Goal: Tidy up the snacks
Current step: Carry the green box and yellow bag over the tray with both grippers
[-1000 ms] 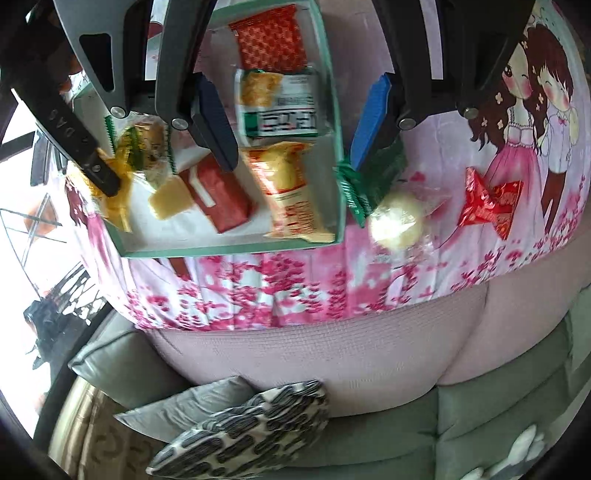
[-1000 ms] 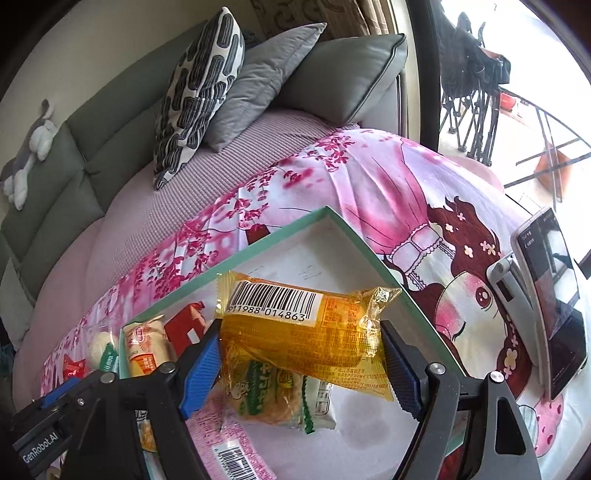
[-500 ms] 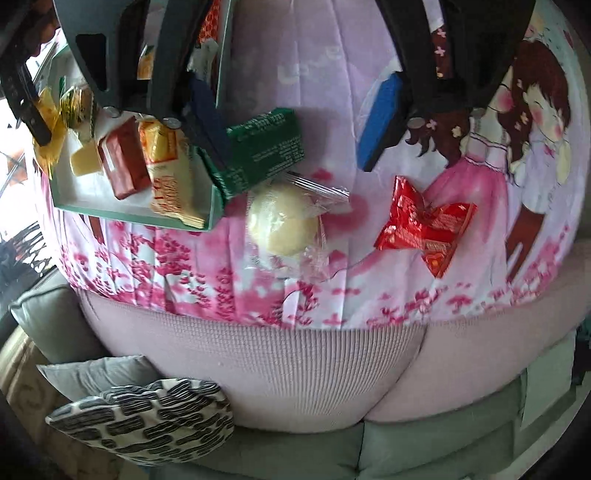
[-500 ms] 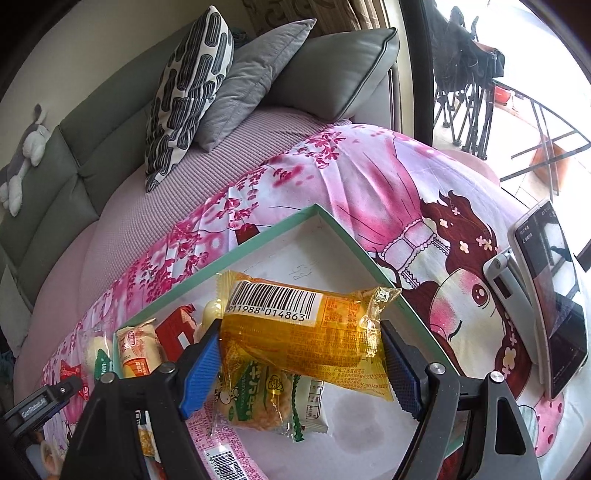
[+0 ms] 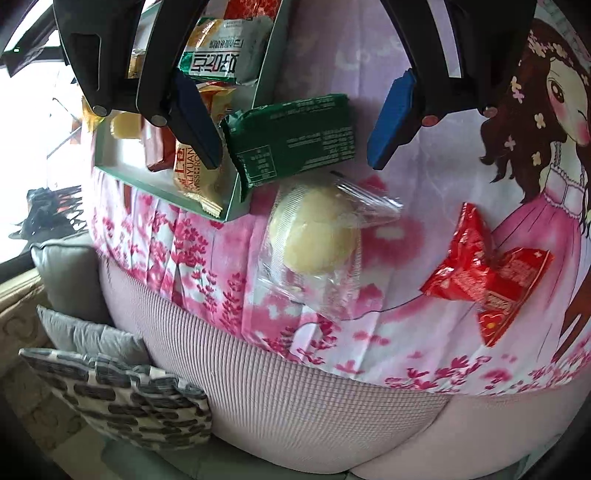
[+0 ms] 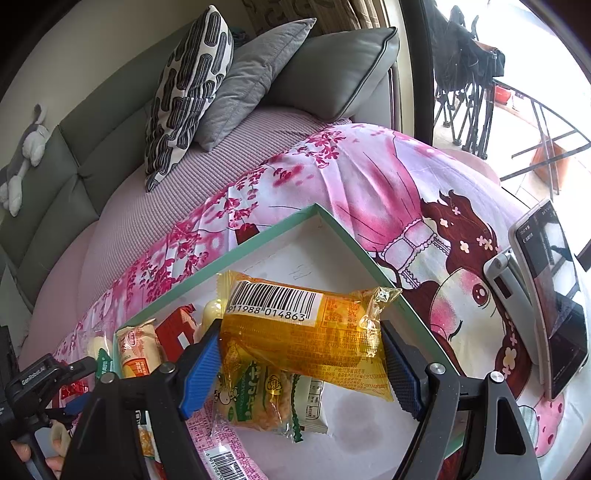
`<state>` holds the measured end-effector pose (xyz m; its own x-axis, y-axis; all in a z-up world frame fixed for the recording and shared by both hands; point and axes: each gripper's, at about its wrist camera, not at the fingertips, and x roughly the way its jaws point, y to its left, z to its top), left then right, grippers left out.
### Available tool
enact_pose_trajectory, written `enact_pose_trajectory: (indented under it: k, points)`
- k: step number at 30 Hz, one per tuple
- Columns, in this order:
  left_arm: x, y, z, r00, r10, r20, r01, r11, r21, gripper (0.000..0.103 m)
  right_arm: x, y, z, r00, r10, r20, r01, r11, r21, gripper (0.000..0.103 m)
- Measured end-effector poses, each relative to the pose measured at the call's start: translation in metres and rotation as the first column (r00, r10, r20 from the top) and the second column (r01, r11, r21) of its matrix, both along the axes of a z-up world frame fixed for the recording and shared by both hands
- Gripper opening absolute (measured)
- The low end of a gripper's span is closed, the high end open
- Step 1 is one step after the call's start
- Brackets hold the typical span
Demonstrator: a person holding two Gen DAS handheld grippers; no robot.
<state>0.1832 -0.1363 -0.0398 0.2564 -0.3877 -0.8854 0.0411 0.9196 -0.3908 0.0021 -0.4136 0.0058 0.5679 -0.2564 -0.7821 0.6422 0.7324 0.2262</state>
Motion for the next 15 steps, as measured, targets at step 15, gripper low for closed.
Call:
enact_pose_trajectory:
  k: [15]
  points:
    - [-0.021, -0.014, 0.023, 0.998, -0.028, 0.061, 0.028, 1.000, -0.011, 0.071, -0.002, -0.008, -0.003, 1.000, -0.017, 0.019, 0.016, 1.000, 0.026, 0.082]
